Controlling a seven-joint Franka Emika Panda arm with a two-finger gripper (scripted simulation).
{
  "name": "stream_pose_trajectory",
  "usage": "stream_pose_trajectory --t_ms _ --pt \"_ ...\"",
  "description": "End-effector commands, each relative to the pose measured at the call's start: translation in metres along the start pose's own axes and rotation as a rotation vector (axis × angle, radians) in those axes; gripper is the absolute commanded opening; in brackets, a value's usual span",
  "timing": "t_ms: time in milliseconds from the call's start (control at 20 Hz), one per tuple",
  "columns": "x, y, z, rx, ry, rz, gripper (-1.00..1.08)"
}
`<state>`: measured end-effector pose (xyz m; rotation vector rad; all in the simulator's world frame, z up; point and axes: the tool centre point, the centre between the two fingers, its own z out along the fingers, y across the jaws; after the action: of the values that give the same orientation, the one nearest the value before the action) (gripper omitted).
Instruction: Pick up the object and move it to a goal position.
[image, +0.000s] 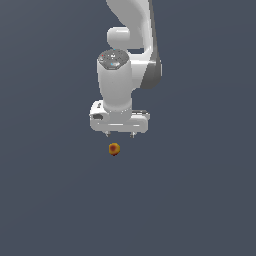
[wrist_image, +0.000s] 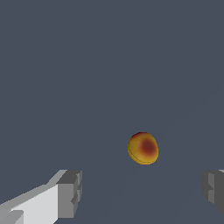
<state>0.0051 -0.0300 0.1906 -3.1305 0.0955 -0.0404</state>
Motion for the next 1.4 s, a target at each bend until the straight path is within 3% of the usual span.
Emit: stream_pose_trajectory --t_ms 0,700,1350 --pt "0.0 0.0 0.0 0.0 0.0 0.0 1.0" --pt "0.006 -0.009 -0.016 0.003 0.034 -0.054 1.0" --pt "-0.001 0.009 0.026 -0.005 0.013 -0.149 1.0"
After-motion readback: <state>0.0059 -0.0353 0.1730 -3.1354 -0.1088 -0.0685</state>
